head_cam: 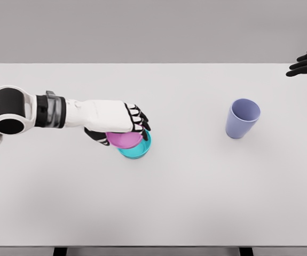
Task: Stacking bowl and cup with both arms
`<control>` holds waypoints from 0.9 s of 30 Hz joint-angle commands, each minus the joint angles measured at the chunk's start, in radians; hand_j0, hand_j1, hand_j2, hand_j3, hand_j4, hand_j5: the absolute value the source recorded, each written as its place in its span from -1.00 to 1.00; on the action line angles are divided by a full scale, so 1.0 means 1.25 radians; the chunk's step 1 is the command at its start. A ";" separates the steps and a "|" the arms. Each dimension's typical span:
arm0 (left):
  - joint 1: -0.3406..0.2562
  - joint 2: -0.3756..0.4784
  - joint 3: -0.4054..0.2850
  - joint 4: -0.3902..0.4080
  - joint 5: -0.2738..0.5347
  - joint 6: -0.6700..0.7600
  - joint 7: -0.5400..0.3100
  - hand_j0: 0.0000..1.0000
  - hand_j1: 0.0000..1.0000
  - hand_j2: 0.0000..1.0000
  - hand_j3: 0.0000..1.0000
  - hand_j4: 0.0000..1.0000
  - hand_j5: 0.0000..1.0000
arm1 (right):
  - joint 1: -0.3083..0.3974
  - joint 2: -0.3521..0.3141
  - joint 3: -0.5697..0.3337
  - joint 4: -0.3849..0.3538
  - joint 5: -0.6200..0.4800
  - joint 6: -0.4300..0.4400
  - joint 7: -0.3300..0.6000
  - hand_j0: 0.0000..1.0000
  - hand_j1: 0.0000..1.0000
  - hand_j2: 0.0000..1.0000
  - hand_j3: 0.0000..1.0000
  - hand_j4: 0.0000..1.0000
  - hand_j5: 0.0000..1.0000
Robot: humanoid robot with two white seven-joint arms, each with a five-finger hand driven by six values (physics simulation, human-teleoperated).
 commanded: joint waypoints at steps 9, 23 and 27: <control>0.002 -0.022 -0.013 0.006 -0.009 0.004 -0.002 0.51 0.51 0.51 0.51 0.51 0.51 | 0.011 0.007 -0.001 0.000 -0.004 0.003 0.000 1.00 1.00 1.00 1.00 1.00 1.00; 0.005 -0.032 -0.019 0.016 -0.026 0.008 -0.002 0.51 0.51 0.51 0.51 0.51 0.51 | -0.002 0.000 -0.005 0.000 -0.002 0.003 0.000 1.00 1.00 1.00 1.00 1.00 1.00; 0.006 -0.035 -0.019 0.016 -0.026 0.009 -0.002 0.51 0.51 0.51 0.51 0.51 0.51 | -0.002 0.006 -0.005 0.000 0.002 0.003 0.000 1.00 1.00 1.00 1.00 1.00 1.00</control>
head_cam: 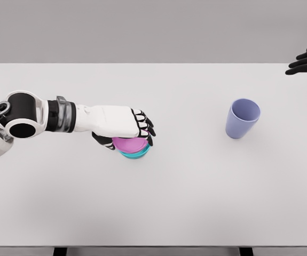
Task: Stacking bowl and cup with both arms
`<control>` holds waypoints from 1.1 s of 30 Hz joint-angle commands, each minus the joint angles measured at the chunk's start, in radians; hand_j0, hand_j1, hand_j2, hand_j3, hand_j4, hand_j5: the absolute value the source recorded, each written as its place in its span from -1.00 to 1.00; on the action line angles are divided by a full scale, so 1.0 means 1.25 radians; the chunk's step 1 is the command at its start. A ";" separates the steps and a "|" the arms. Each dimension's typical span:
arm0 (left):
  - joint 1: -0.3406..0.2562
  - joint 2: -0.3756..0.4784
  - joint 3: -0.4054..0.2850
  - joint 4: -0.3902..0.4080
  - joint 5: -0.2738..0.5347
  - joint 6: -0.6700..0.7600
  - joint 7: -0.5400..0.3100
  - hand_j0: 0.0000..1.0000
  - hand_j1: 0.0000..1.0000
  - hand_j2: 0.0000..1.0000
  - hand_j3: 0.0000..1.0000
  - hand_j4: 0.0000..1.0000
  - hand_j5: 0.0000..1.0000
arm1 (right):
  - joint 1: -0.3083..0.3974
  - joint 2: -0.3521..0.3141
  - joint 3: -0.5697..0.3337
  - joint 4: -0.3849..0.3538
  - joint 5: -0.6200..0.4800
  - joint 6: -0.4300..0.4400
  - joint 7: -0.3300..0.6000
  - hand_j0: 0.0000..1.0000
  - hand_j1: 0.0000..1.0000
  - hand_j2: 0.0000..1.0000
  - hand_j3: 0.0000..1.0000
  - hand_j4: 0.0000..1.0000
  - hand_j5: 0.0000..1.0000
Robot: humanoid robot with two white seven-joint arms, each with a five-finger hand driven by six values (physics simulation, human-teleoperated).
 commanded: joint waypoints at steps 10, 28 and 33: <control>0.000 -0.005 0.001 0.012 -0.005 0.001 -0.002 1.00 1.00 1.00 1.00 1.00 1.00 | -0.013 0.057 -0.002 0.000 -0.006 0.002 0.000 1.00 1.00 1.00 1.00 1.00 1.00; -0.012 0.047 0.082 -0.018 0.174 -0.114 -0.002 1.00 1.00 1.00 1.00 1.00 1.00 | -0.174 0.239 0.269 0.003 0.090 0.002 0.000 1.00 1.00 1.00 1.00 1.00 1.00; 0.007 0.195 0.161 -0.016 0.532 -0.148 -0.002 1.00 1.00 1.00 1.00 1.00 1.00 | -0.186 0.280 0.305 0.085 0.116 0.002 0.000 1.00 1.00 1.00 1.00 1.00 1.00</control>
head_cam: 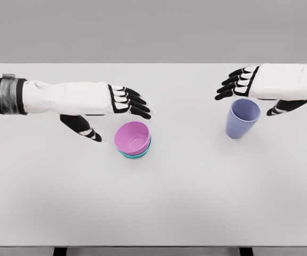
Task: Stacking bowl and cup with both arms
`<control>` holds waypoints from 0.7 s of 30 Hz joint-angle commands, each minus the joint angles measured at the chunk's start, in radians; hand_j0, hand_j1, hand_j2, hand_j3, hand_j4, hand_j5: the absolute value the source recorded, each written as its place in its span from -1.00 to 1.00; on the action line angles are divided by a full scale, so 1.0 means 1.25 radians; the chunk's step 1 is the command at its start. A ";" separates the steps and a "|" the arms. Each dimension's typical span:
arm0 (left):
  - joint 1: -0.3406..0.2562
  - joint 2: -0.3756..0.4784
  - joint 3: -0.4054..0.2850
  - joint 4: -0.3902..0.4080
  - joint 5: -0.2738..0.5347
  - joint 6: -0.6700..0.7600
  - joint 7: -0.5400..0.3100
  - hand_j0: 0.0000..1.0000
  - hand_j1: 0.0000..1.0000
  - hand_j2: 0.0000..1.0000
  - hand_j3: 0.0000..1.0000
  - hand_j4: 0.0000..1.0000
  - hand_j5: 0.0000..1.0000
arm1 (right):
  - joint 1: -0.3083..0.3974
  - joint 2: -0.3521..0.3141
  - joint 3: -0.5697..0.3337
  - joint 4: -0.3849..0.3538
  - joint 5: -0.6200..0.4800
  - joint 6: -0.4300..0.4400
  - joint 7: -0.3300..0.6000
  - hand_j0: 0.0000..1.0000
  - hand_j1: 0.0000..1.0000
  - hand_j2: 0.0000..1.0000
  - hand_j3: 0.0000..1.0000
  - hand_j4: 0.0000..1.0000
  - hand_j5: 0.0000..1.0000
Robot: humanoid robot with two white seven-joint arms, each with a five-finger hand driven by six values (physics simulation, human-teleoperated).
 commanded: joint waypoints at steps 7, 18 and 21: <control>0.211 0.122 0.175 0.065 0.172 -0.014 0.000 1.00 1.00 1.00 1.00 1.00 1.00 | -0.010 0.065 0.062 0.149 0.040 0.002 0.000 1.00 1.00 1.00 1.00 1.00 1.00; 0.263 0.113 0.214 0.101 0.171 -0.014 0.000 1.00 1.00 1.00 1.00 1.00 1.00 | -0.031 0.127 0.088 0.230 0.069 0.002 0.000 1.00 1.00 1.00 1.00 1.00 1.00; 0.271 0.113 0.218 0.101 0.172 -0.014 0.000 1.00 1.00 1.00 1.00 1.00 1.00 | -0.036 0.133 0.109 0.248 0.070 0.002 0.000 1.00 1.00 1.00 1.00 1.00 1.00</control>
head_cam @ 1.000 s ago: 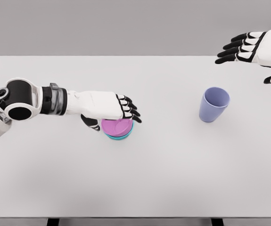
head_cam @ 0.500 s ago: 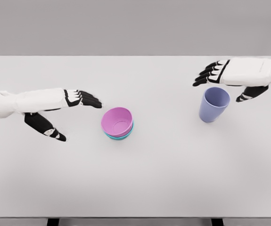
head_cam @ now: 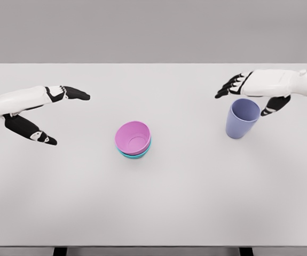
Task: Stacking bowl and cup with both arms
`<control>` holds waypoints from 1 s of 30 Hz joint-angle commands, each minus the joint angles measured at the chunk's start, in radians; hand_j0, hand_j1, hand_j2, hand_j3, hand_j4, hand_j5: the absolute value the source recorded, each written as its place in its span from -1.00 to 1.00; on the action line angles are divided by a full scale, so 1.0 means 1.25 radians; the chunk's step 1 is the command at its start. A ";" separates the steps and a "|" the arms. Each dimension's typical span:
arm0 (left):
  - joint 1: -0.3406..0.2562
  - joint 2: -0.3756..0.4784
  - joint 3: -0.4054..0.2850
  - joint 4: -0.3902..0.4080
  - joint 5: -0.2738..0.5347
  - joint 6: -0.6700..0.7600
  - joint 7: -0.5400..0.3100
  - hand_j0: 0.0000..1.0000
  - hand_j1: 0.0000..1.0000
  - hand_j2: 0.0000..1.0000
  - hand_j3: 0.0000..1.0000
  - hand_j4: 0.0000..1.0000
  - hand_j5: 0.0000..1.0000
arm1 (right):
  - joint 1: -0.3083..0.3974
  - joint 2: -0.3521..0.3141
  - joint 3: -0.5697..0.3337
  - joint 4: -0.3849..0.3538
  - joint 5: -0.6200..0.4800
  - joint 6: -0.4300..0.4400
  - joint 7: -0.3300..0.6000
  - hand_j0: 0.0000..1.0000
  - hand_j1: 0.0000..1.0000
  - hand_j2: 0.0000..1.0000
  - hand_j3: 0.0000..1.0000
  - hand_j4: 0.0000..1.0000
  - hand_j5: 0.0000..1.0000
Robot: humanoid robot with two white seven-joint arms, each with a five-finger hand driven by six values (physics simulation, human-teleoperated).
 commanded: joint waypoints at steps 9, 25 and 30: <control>0.001 -0.001 0.003 0.002 0.004 0.002 0.000 1.00 1.00 1.00 1.00 1.00 1.00 | 0.000 0.004 0.043 0.053 0.008 0.002 0.000 1.00 1.00 1.00 1.00 1.00 1.00; 0.002 -0.004 0.005 -0.001 0.004 0.002 0.000 1.00 1.00 1.00 1.00 1.00 1.00 | 0.000 0.039 0.049 0.103 0.008 0.002 0.000 0.98 0.98 0.98 0.98 0.98 0.98; 0.002 -0.004 0.005 0.000 0.004 0.002 0.000 1.00 1.00 1.00 1.00 1.00 1.00 | 0.000 0.041 0.070 0.104 0.008 0.002 0.000 0.95 0.95 0.95 0.95 0.95 0.95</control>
